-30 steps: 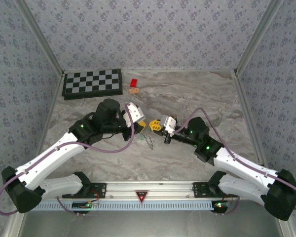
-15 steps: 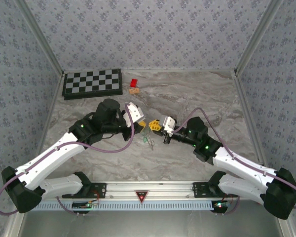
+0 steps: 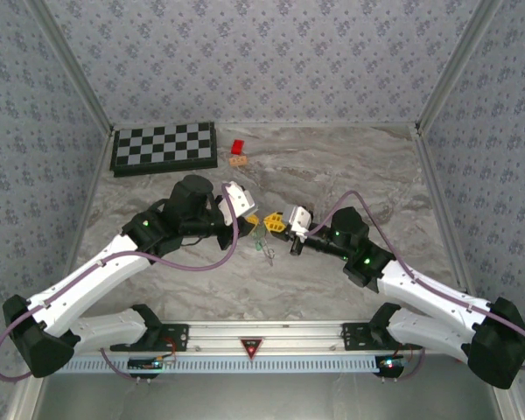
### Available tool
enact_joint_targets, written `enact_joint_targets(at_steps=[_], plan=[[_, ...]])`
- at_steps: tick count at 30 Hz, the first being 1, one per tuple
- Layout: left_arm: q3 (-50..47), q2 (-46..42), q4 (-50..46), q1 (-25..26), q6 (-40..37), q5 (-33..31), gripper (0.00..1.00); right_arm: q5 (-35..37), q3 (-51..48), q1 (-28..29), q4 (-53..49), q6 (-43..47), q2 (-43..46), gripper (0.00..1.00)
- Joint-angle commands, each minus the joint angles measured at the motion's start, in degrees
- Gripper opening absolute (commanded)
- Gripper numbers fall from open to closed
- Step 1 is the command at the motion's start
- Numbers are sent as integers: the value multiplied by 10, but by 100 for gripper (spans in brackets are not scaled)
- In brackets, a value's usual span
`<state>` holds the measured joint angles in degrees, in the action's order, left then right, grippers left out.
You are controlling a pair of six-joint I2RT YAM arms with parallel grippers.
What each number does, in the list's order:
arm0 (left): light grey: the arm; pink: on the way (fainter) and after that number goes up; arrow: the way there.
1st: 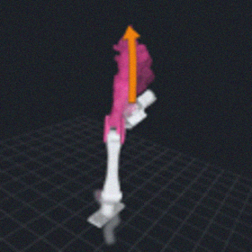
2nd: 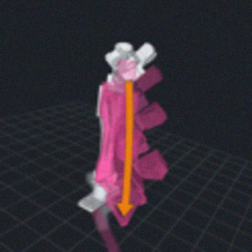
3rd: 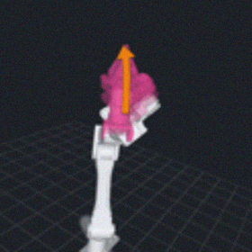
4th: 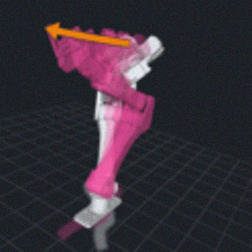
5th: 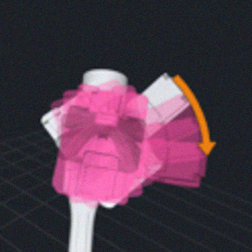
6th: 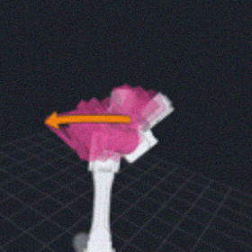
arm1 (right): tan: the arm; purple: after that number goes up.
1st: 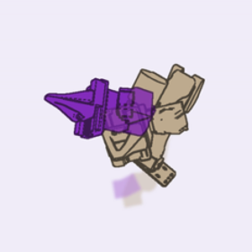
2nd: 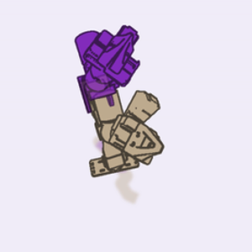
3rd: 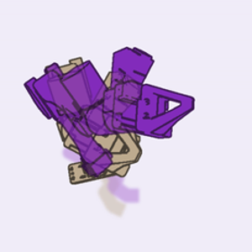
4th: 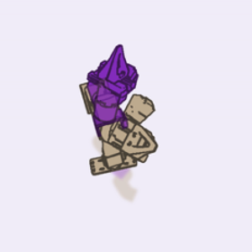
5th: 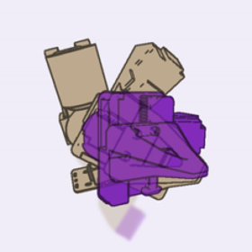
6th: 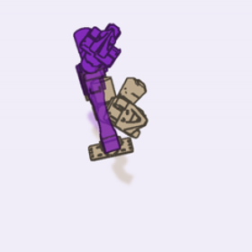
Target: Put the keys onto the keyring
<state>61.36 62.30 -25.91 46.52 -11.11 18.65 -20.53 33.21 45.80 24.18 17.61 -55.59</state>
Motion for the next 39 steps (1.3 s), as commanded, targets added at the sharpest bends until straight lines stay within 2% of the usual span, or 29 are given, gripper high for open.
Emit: enact_joint_targets(at_steps=[1, 39], plan=[[15, -14, 21, 3, 0, 11, 0, 23, 5, -1, 13, -4, 10, 0], [17, -9, 27, 3, 5, 14, 0, -27, 17, 8, -4, 3, -7, 0]])
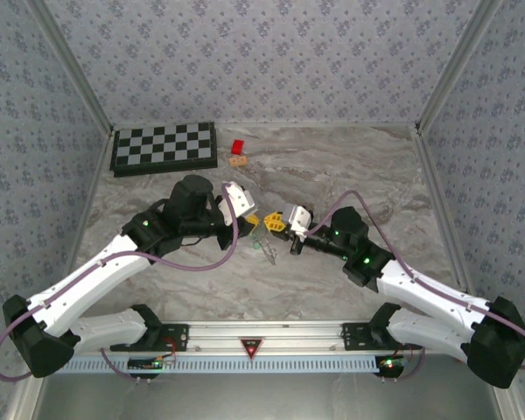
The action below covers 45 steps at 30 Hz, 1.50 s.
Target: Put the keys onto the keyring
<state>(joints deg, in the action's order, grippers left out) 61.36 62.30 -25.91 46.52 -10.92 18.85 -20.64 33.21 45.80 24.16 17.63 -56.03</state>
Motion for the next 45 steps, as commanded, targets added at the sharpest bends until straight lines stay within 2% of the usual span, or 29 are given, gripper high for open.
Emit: enact_joint_targets(at_steps=[1, 10, 18, 30, 39, 45], plan=[[17, -9, 27, 3, 3, 13, 0, -26, 17, 9, -4, 4, -3, 0], [16, -8, 26, 2, 5, 9, 0, -27, 19, 14, -7, 9, -3, 0], [18, -6, 21, 2, 7, -8, 0, 7, 1, 14, 5, 12, 20, 0], [18, -8, 21, 3, 7, -3, 0, -4, 5, 14, 4, 8, 9, 0], [14, -11, 23, 3, 5, 0, 0, 37, -5, 11, 19, 7, 17, 0], [15, -9, 24, 2, 5, 0, 0, 40, -7, 9, 22, 6, 18, 0]])
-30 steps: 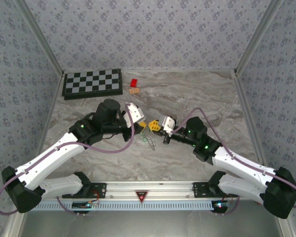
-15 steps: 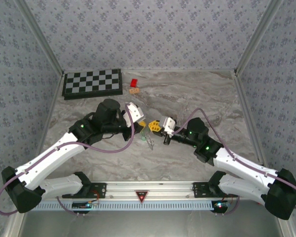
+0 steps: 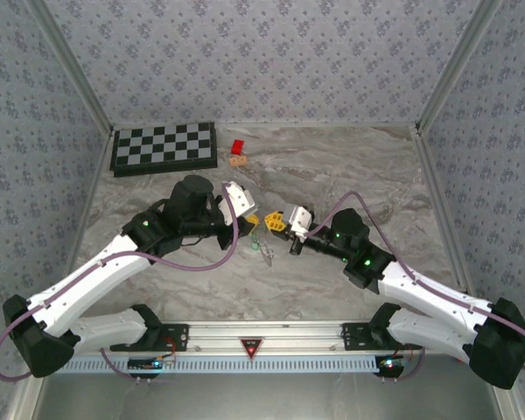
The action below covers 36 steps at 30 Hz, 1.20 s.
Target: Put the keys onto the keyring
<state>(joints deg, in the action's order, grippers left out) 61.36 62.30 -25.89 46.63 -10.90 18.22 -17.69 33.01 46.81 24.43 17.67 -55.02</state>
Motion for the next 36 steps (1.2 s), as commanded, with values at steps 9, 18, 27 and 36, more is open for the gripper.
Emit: enact_joint_targets(at_steps=[9, 18, 27, 36], plan=[[16, -9, 25, 1, 6, 8, 0, -19, 6, -1, 6, 7, -5, 0], [15, -9, 25, 2, 5, 7, 0, -30, 8, 2, 3, 8, -7, 0], [18, -5, 21, 1, 8, -5, 0, -31, 8, 11, -3, 17, -9, 0], [21, -2, 22, 1, 11, -11, 0, -28, 7, 15, -6, 20, -6, 0]])
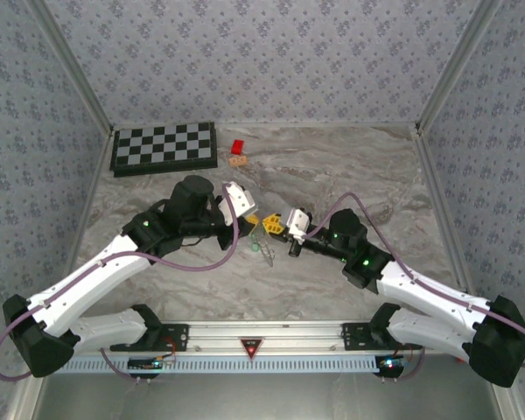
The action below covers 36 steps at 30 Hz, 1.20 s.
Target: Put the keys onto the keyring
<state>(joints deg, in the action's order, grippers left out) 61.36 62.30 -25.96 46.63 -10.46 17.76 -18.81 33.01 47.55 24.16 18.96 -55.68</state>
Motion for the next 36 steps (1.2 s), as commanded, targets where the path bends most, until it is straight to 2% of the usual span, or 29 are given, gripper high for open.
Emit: enact_joint_targets(at_steps=[1, 7, 14, 18, 23, 28, 32, 36], plan=[[21, -2, 23, 1, 7, -5, 0, -17, 8, 9, -5, 8, 0, 0], [19, -6, 28, 0, 12, -5, 0, -19, 10, 13, -6, 11, -7, 0], [12, -16, 45, -3, 27, -3, 0, 11, -6, 15, 7, 9, 0, 1], [2, -26, 66, -4, 37, -2, 0, 29, -30, 14, 27, -8, 19, 17], [-6, -30, 94, -4, 48, 2, 0, 49, -58, 3, 47, -44, 51, 20], [-20, -31, 140, -4, 73, 6, 0, 40, -58, -34, 40, -122, 70, 20], [-24, -18, 169, -3, 98, 19, 0, 14, -51, -77, 31, -185, 81, 24], [-55, -20, 239, -4, 121, 20, 0, -12, -55, -111, 40, -231, 92, 26]])
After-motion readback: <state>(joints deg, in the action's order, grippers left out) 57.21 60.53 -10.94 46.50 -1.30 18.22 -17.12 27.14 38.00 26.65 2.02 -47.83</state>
